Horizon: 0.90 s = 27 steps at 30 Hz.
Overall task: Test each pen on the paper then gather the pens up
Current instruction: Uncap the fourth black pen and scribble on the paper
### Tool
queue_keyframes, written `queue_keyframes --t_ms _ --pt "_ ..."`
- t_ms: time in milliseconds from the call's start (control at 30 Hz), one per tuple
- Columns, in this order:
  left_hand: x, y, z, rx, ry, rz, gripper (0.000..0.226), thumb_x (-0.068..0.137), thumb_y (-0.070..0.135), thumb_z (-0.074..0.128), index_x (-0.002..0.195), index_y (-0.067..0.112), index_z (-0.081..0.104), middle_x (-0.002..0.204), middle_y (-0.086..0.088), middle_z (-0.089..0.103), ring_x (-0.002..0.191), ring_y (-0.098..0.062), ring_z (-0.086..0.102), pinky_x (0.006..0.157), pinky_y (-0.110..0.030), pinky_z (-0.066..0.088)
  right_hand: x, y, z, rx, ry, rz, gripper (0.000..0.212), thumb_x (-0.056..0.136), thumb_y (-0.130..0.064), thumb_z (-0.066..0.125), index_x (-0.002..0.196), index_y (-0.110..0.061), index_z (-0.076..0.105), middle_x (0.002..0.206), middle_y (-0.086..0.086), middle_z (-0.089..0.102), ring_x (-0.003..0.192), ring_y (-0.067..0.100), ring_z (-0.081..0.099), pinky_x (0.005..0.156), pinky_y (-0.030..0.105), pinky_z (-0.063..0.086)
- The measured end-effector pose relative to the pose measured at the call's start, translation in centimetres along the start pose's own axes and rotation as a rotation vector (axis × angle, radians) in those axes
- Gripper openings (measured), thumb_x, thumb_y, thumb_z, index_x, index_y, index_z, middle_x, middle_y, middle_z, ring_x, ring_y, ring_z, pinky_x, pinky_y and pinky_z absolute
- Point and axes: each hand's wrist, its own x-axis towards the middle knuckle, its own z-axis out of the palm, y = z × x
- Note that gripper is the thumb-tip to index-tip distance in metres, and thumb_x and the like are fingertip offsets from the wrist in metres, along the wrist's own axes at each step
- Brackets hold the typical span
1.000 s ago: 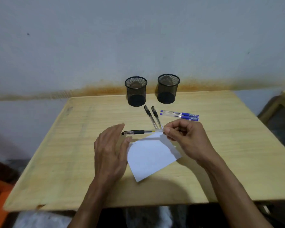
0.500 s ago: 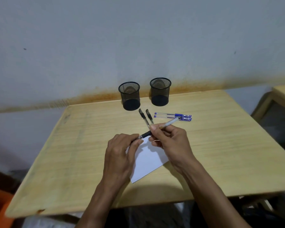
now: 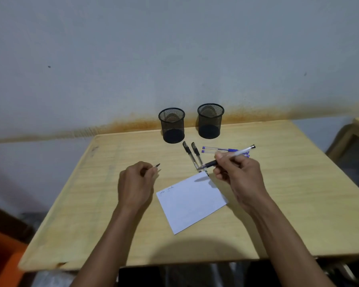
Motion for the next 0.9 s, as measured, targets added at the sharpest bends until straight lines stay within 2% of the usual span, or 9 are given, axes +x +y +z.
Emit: queue_keyframes --t_ms 100,233,300,400,467,567,733,833,900 --pt "1.7 0.4 1.7 0.049 -0.067 0.028 0.012 0.087 0.022 0.068 0.080 0.015 0.075 0.079 0.006 0.072 0.084 -0.020 0.066 0.076 -0.034 0.049 -0.8 0.6 0.3 -0.047 -0.002 0.007 0.017 0.090 -0.019 0.075 0.082 -0.004 0.073 0.063 0.002 0.067 0.059 0.014 0.061 0.070 0.032 0.054" --pt "3.3 0.7 3.4 0.211 -0.106 0.072 0.019 0.091 0.032 0.067 0.088 0.017 0.080 0.109 -0.003 0.071 0.113 -0.027 0.059 0.086 -0.036 0.037 -1.3 0.6 0.1 -0.099 0.011 -0.013 0.020 0.089 -0.023 0.076 0.083 -0.003 0.073 0.066 0.000 0.068 0.062 0.013 0.064 0.073 0.036 0.056" --pt "3.6 0.6 3.9 0.266 -0.128 0.038 0.022 0.093 0.035 0.065 0.090 0.019 0.081 0.110 -0.004 0.068 0.119 -0.028 0.056 0.091 -0.039 0.035 -1.4 0.4 -0.1 -0.126 0.018 -0.022 0.022 0.089 -0.024 0.076 0.084 -0.003 0.074 0.067 0.001 0.069 0.062 0.012 0.065 0.074 0.037 0.057" --pt "3.5 0.3 4.3 0.275 -0.129 0.006 0.023 0.094 0.038 0.062 0.098 0.024 0.080 0.126 -0.006 0.067 0.124 -0.030 0.053 0.101 -0.045 0.034 -1.4 0.3 -0.1 -0.147 0.014 -0.033 0.022 0.090 -0.024 0.076 0.085 -0.002 0.074 0.067 0.002 0.070 0.062 0.011 0.066 0.073 0.035 0.057" --pt "3.4 0.2 4.2 0.254 -0.123 0.007 0.029 0.094 0.043 0.061 0.105 0.021 0.077 0.124 -0.005 0.069 0.122 -0.029 0.056 0.100 -0.044 0.036 -1.4 0.3 0.0 -0.143 0.009 -0.035 0.022 0.091 -0.023 0.075 0.086 -0.001 0.073 0.066 0.002 0.069 0.062 0.012 0.065 0.072 0.033 0.057" --pt "2.1 0.5 3.2 0.009 -0.076 0.010 0.039 0.092 0.041 0.065 0.120 0.014 0.070 0.130 -0.004 0.066 0.124 -0.021 0.056 0.099 -0.031 0.038 -1.5 0.5 0.5 -0.092 0.008 -0.019 0.025 0.094 -0.025 0.070 0.090 0.000 0.070 0.067 0.010 0.073 0.064 0.019 0.067 0.069 0.032 0.058" --pt "-3.3 -0.9 0.6 -0.051 -0.084 0.263 0.032 0.089 0.034 0.072 0.118 0.020 0.071 0.126 0.005 0.067 0.119 -0.009 0.058 0.098 -0.029 0.046 -1.6 0.9 2.2 -0.017 -0.054 -0.022 0.017 0.100 -0.019 0.062 0.099 -0.003 0.060 0.088 0.015 0.078 0.077 0.026 0.078 0.063 0.030 0.062" --pt "-4.7 -2.8 0.2 0.110 -0.202 0.400 0.044 0.089 0.047 0.063 0.124 0.021 0.069 0.131 0.003 0.065 0.123 -0.010 0.057 0.101 -0.031 0.044 -1.0 1.9 3.8 -0.172 -0.121 -0.081 0.020 0.089 -0.002 0.074 0.097 0.003 0.056 0.084 0.011 0.077 0.078 0.016 0.077 0.065 0.029 0.063" --pt "-4.8 -3.5 0.3 0.242 -0.290 0.416 0.058 0.090 0.059 0.050 0.134 0.024 0.061 0.141 0.005 0.058 0.133 -0.012 0.049 0.110 -0.037 0.038 -0.4 2.6 4.9 -0.256 -0.176 -0.097 0.016 0.086 -0.002 0.076 0.093 0.000 0.061 0.083 0.011 0.076 0.078 0.018 0.076 0.066 0.027 0.062"
